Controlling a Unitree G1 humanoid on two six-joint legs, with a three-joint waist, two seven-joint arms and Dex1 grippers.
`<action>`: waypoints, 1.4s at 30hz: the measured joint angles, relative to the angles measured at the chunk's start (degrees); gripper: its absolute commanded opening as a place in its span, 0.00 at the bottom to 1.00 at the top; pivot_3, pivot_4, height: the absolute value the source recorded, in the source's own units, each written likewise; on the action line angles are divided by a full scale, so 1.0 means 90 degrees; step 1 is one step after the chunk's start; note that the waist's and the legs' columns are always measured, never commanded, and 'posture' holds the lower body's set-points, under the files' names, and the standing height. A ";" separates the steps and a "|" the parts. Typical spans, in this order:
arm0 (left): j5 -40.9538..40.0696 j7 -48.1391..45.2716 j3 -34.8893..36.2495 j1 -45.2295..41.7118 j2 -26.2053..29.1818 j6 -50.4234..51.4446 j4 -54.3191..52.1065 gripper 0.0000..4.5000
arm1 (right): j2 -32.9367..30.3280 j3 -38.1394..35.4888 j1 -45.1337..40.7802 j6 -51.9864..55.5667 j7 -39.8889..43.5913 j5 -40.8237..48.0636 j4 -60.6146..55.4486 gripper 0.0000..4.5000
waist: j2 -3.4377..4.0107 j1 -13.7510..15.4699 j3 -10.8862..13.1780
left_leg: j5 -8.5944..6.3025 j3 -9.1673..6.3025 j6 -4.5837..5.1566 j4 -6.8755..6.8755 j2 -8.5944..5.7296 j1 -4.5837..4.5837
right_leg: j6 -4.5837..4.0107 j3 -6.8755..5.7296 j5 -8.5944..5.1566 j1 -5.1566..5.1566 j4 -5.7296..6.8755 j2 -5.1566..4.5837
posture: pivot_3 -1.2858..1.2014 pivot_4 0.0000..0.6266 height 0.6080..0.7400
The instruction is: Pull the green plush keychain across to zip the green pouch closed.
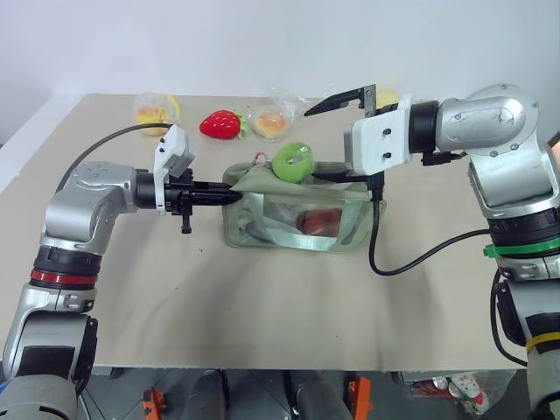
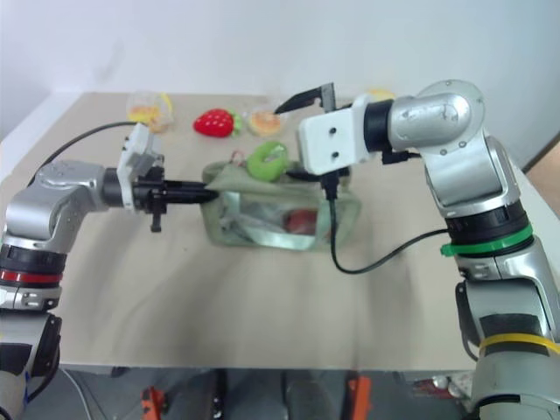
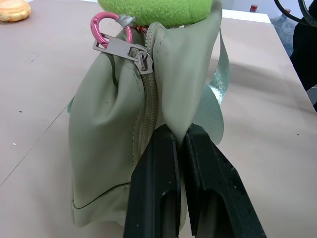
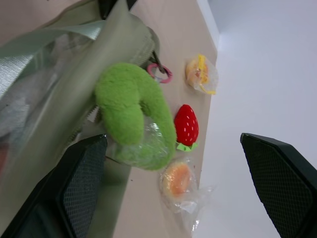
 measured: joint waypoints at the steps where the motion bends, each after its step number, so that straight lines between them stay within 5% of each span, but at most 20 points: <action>1: 0.0000 0.0001 0.0000 -0.0001 0.0000 0.0000 0.0001 0.00 | 0.0038 0.0024 0.0027 -0.0079 -0.0002 -0.0060 0.0000 0.99 | 0.0000 0.0000 0.0000 | 0.0000 0.0000 0.0000 0.0000 0.0000 0.0000 | 0.0000 -0.0001 0.0000 0.0000 0.0000 0.0000 | 0.52 0.24 1.00; 9: -0.0012 0.0018 -0.0008 -0.0002 -0.0005 0.0000 0.0001 0.00 | 0.0462 0.0228 0.0099 -0.0387 -0.0007 -0.0315 0.0006 0.99 | 0.0000 0.0000 0.0000 | 0.0001 -0.0001 0.0000 0.0000 0.0000 0.0000 | -0.0002 -0.0001 0.0001 0.0000 0.0000 0.0000 | 0.52 0.24 1.00; 23: -0.0041 0.0129 -0.0008 -0.0002 -0.0005 0.0001 0.0001 0.00 | 0.0651 0.0236 0.0091 -0.0575 0.0143 -0.0312 0.0280 0.00 | 0.0000 0.0000 0.0000 | 0.0001 -0.0003 -0.0001 0.0000 0.0000 0.0001 | -0.0006 -0.0002 0.0003 0.0001 0.0000 0.0001 | 0.52 0.24 1.00; 33: -0.0041 0.0134 -0.0010 -0.0008 -0.0040 0.0001 0.0010 0.00 | 0.0613 0.0211 -0.0080 -0.0543 0.0122 -0.0313 0.0531 0.00 | 0.0000 0.0002 0.0000 | 0.0001 -0.0002 -0.0001 0.0000 0.0000 0.0000 | -0.0007 -0.0002 0.0004 0.0001 0.0000 0.0000 | 0.52 0.24 1.00; 42: -0.0119 0.0139 -0.0029 -0.0136 -0.0138 -0.0024 -0.0009 0.00 | -0.0189 -0.0259 -0.0732 -0.0383 0.0178 -0.0125 0.1436 0.00 | 0.0002 0.0018 0.0001 | 0.0001 -0.0001 -0.0001 -0.0002 -0.0005 0.0000 | -0.0007 -0.0003 0.0001 0.0001 -0.0002 -0.0005 | 0.52 0.24 1.00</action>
